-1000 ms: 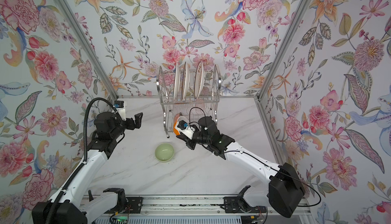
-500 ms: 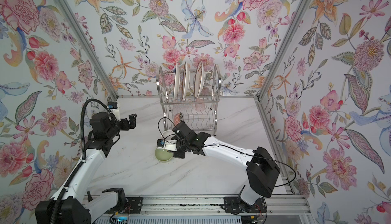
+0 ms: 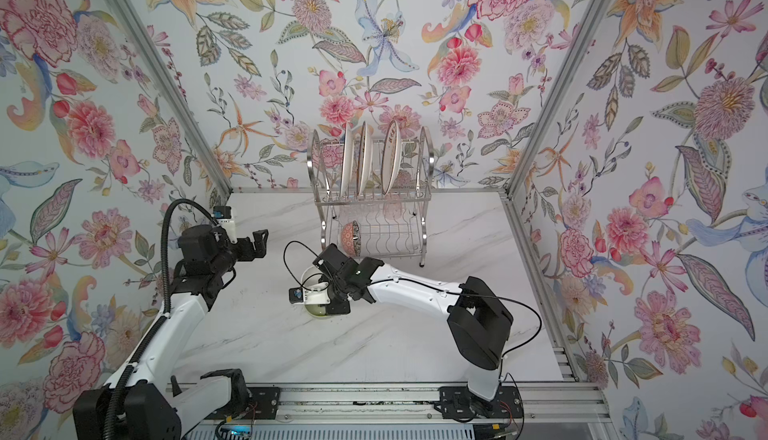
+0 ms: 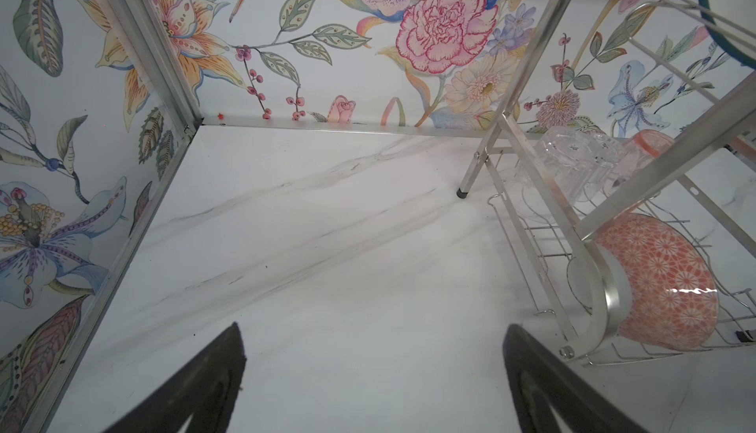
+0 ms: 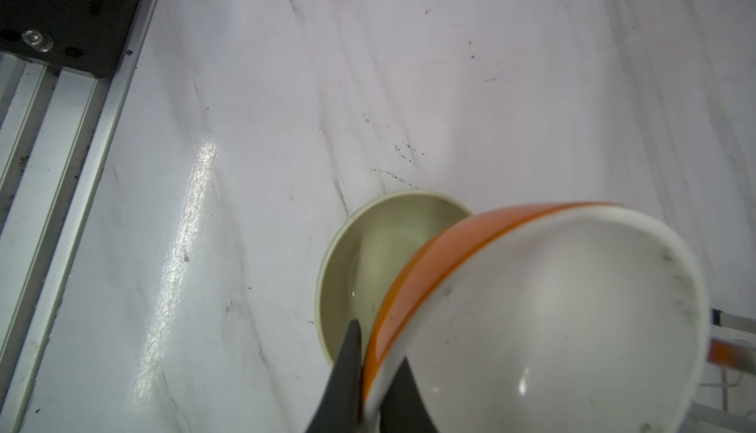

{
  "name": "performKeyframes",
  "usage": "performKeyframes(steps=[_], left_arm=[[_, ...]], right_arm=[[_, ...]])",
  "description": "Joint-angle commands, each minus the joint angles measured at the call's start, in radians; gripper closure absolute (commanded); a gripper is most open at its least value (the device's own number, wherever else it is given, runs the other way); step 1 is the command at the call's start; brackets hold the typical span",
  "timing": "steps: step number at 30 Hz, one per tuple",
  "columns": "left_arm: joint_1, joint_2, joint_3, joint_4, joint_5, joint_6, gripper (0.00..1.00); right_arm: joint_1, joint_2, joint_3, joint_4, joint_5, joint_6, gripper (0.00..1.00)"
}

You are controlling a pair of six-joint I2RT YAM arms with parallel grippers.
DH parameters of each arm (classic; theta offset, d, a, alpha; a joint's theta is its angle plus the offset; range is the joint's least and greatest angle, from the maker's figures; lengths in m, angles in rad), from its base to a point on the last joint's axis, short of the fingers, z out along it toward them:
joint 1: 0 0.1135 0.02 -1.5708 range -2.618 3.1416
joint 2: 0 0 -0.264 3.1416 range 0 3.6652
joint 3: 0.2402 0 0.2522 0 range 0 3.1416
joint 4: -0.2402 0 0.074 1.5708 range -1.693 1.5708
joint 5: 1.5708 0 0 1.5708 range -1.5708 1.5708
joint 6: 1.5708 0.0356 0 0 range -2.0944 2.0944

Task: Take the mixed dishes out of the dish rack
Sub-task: 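Lower the orange bowl into the pale green bowl on the table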

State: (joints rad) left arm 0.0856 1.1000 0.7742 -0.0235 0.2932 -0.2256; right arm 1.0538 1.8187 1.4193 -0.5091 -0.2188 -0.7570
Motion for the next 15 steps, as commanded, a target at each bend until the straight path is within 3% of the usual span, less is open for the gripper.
performKeyframes(steps=[1, 15], left_arm=[[0.016, 0.003, -0.012, 0.002, 0.025, -0.009, 0.01], [0.019, 0.014, -0.003, 0.000, 0.043, -0.007, 0.01]], right_arm=[[0.015, 0.024, 0.055, -0.054, 0.016, -0.038, 1.00], [0.041, 0.083, 0.100, -0.142, 0.074, -0.041, 0.98]])
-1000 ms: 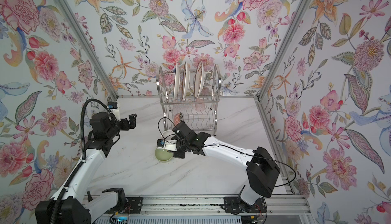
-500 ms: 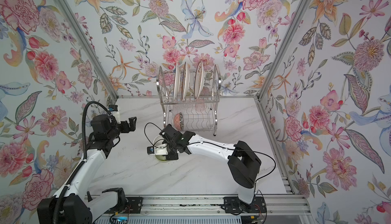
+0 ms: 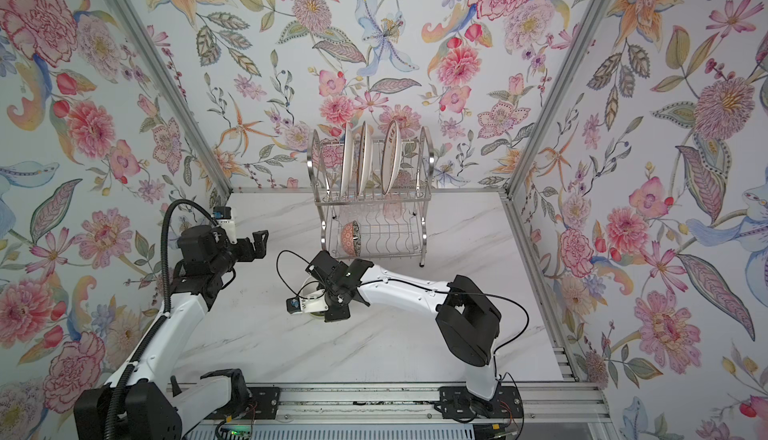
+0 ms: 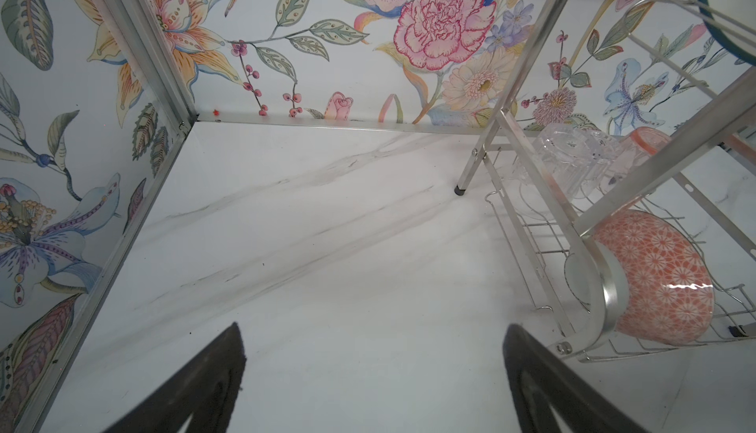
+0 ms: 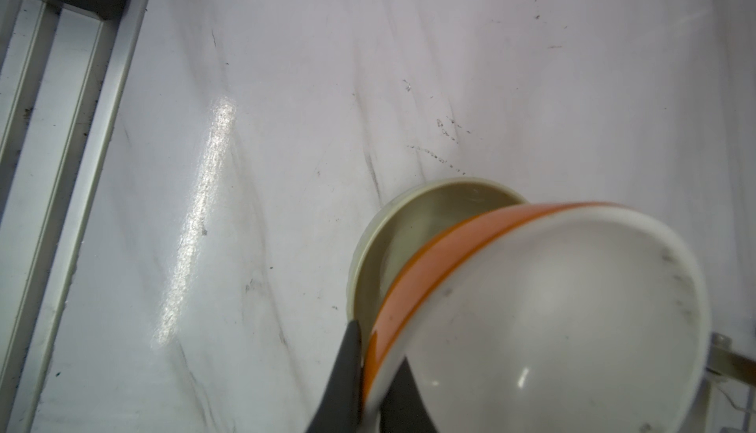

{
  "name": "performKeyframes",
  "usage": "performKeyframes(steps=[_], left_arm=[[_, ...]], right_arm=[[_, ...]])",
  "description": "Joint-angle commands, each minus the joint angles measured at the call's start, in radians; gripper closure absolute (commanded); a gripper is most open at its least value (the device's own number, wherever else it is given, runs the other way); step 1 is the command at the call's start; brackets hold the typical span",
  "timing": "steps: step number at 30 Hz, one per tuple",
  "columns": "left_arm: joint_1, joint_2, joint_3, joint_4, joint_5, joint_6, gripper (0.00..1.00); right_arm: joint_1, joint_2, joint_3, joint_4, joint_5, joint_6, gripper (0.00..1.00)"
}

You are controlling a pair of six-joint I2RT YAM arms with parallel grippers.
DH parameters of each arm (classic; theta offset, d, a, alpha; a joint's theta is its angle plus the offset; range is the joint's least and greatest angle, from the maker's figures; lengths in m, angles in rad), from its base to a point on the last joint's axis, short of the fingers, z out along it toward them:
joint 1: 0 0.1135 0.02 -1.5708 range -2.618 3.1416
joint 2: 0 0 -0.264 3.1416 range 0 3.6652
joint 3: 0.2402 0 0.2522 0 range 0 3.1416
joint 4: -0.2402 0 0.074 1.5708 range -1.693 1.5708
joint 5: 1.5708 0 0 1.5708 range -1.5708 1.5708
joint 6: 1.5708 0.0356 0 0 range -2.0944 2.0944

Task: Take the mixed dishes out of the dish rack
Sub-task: 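Lower the orange bowl into the pale green bowl on the table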

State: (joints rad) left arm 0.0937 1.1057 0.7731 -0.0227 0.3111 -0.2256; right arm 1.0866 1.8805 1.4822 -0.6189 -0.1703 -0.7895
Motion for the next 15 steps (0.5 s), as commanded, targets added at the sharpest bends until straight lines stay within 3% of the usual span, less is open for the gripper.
performKeyframes(steps=[1, 15], left_arm=[[0.012, 0.008, 0.000, -0.002, 0.025, -0.009, 0.01], [0.012, 0.031, 0.018, -0.017, 0.042, 0.009, 0.01]], right_arm=[[0.008, 0.025, 0.040, -0.036, 0.029, -0.007, 0.97], [0.017, 0.079, 0.108, -0.094, 0.035, 0.004, 0.89]])
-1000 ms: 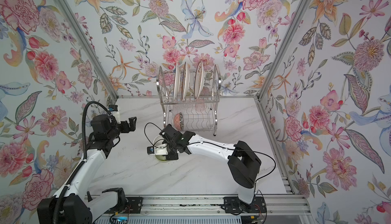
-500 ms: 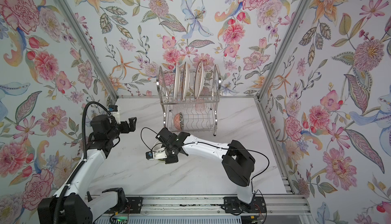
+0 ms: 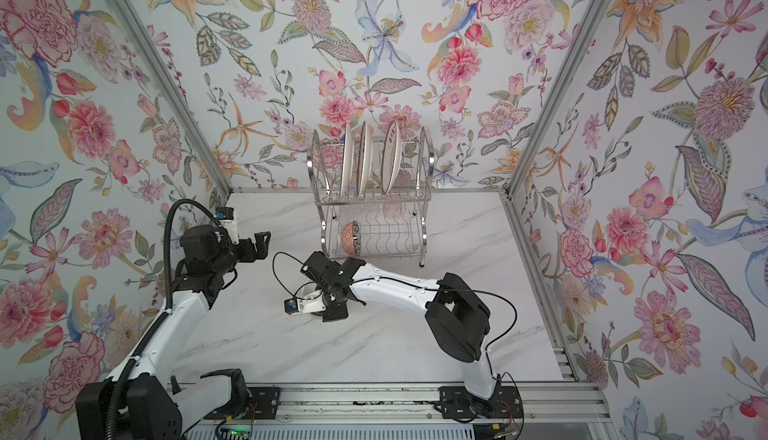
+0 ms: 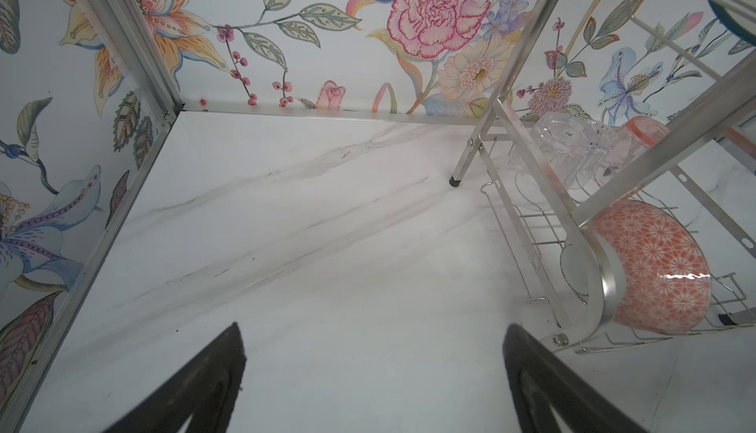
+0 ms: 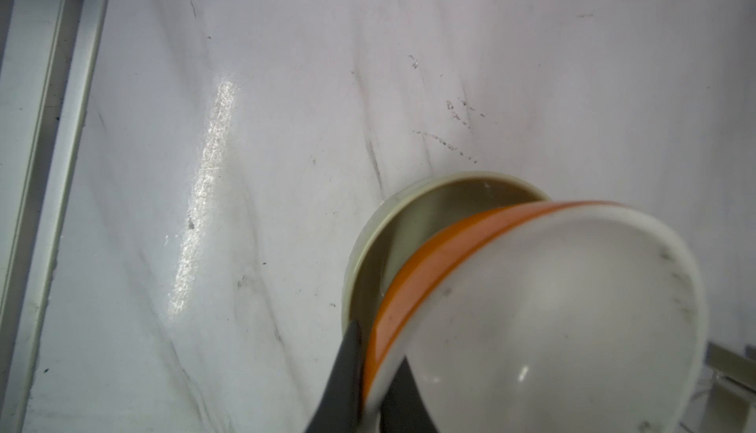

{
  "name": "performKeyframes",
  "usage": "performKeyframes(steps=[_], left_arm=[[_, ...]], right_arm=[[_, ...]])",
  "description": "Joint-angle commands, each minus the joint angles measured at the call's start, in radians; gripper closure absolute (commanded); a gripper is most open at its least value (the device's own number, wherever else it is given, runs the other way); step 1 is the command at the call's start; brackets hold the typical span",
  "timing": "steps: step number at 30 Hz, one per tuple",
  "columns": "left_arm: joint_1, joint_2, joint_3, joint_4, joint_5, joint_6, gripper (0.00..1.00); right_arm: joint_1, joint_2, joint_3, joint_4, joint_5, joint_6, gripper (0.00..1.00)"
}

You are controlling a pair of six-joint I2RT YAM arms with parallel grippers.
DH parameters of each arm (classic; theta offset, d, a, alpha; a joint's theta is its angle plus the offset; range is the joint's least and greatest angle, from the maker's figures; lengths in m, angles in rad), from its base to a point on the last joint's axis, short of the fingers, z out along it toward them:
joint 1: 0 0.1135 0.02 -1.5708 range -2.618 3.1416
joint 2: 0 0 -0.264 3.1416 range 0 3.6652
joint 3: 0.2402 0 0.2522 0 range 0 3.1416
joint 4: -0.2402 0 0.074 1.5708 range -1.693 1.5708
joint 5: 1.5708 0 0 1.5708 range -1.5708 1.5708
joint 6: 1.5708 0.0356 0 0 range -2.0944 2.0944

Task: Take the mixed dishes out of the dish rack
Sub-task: 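Lower the orange bowl into the pale green bowl on the table, then open the right gripper and raise it off the stacked bowls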

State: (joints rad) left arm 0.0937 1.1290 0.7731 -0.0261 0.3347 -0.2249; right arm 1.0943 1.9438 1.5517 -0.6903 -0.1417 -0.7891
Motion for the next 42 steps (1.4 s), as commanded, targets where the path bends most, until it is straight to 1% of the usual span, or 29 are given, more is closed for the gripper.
performKeyframes(steps=[1, 8, 14, 19, 22, 28, 31, 34, 37, 38, 42], left_arm=[[0.012, 0.009, 0.018, -0.012, 0.019, 0.009, 0.01], [0.013, 0.021, 0.017, -0.021, 0.039, 0.016, 0.01], [0.012, 0.017, 0.014, -0.019, 0.038, 0.018, 0.01], [0.011, 0.026, 0.018, -0.021, 0.043, 0.016, 0.00], [0.011, 0.025, 0.025, -0.028, 0.041, 0.021, 0.01], [0.012, 0.023, 0.032, -0.029, 0.042, 0.015, 0.01], [0.012, 0.019, 0.035, -0.032, 0.046, 0.012, 0.01], [0.012, 0.011, 0.034, -0.027, 0.048, 0.012, 0.01], [0.012, -0.010, 0.018, 0.014, 0.052, 0.010, 0.01], [0.012, -0.018, 0.011, 0.037, 0.062, 0.010, 0.00], [0.010, -0.060, -0.004, 0.119, 0.125, 0.015, 0.01]], right_arm=[[0.009, 0.019, 0.041, -0.027, 0.007, 0.003, 0.89], [0.010, 0.029, 0.053, -0.039, 0.014, 0.004, 0.85], [0.009, 0.032, 0.053, -0.038, 0.009, 0.011, 0.83], [0.009, 0.030, 0.050, -0.040, 0.014, 0.011, 0.73], [0.007, 0.028, 0.050, -0.033, 0.019, 0.014, 0.69], [0.004, 0.009, 0.019, 0.015, 0.025, 0.027, 0.71], [-0.008, -0.020, -0.013, 0.074, 0.016, 0.060, 0.64], [-0.026, -0.068, -0.052, 0.148, -0.019, 0.104, 0.55], [-0.042, -0.115, -0.086, 0.218, -0.060, 0.142, 0.50], [-0.048, -0.129, -0.093, 0.240, -0.070, 0.159, 0.48], [-0.070, -0.181, -0.133, 0.337, -0.100, 0.220, 0.45]])
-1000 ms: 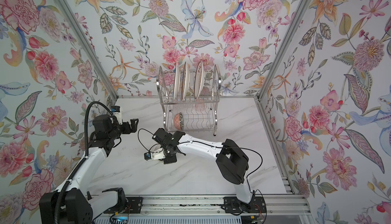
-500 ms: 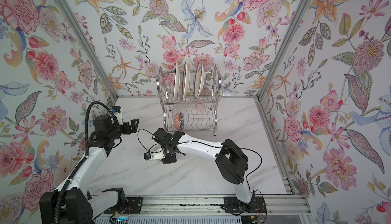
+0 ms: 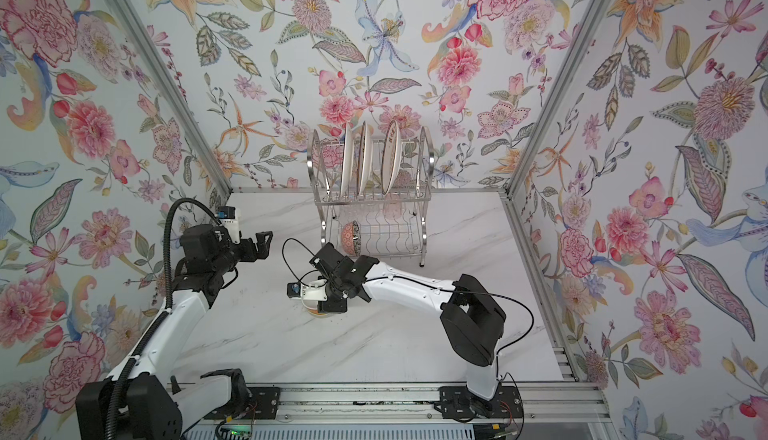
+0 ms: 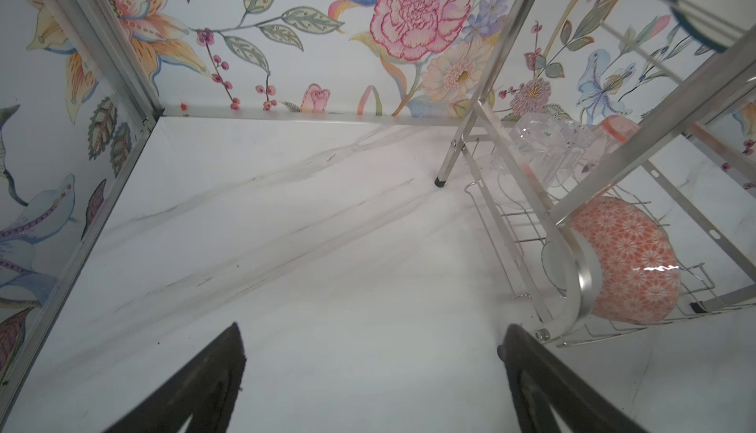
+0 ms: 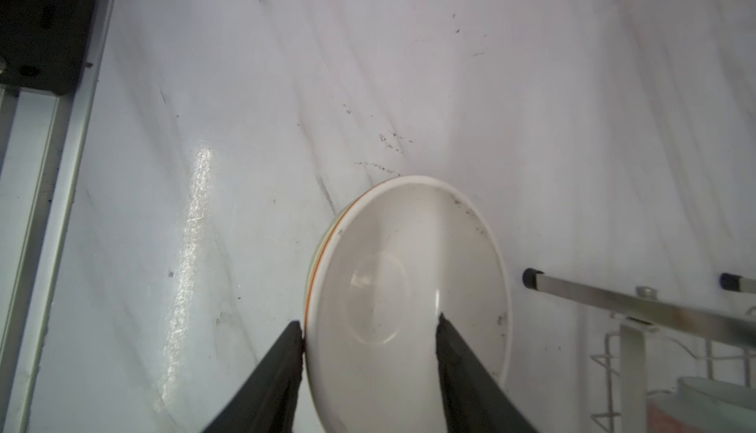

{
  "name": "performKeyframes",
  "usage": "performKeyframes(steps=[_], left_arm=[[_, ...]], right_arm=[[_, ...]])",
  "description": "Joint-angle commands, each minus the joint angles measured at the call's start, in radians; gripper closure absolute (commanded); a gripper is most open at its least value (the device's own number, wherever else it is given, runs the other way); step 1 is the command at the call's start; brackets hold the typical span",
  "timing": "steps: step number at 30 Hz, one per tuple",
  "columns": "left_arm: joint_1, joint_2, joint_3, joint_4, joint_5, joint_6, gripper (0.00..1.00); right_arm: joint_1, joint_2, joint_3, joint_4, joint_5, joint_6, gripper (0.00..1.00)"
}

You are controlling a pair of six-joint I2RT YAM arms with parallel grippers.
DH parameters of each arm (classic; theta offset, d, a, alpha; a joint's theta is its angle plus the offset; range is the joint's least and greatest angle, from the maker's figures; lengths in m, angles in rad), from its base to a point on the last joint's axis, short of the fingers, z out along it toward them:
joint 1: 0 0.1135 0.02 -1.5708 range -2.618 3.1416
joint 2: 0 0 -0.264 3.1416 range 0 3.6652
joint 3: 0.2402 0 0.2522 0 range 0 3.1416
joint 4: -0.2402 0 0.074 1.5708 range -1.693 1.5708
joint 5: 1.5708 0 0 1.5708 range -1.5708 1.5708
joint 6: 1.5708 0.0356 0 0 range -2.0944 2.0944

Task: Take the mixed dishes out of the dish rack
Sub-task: 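Open the right gripper and raise it off the stacked bowls, then move the right gripper back to the pink-patterned bowl in the rack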

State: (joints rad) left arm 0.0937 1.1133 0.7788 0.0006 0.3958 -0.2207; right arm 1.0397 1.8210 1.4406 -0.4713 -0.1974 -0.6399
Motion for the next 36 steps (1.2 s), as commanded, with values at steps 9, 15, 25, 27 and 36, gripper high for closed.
performKeyframes(steps=[9, 15, 25, 27, 36], left_arm=[[-0.018, -0.154, -0.058, 0.211, 0.204, 0.091, 0.01], [-0.044, -0.211, -0.099, 0.232, 0.284, 0.140, 0.01], [-0.114, -0.274, -0.174, 0.235, 0.332, 0.207, 0.00], [-0.126, -0.277, -0.188, 0.234, 0.319, 0.207, 0.00], [-0.230, -0.269, -0.241, 0.240, 0.269, 0.223, 0.01]], right_arm=[[-0.094, -0.234, -0.253, 0.427, -0.064, 0.255, 0.45], [-0.175, -0.318, -0.391, 0.580, -0.070, 0.417, 0.42], [-0.380, -0.351, -0.583, 0.880, -0.171, 0.768, 0.41], [-0.424, -0.331, -0.601, 0.941, -0.184, 0.838, 0.41], [-0.490, -0.238, -0.634, 1.122, -0.256, 0.967, 0.41]])
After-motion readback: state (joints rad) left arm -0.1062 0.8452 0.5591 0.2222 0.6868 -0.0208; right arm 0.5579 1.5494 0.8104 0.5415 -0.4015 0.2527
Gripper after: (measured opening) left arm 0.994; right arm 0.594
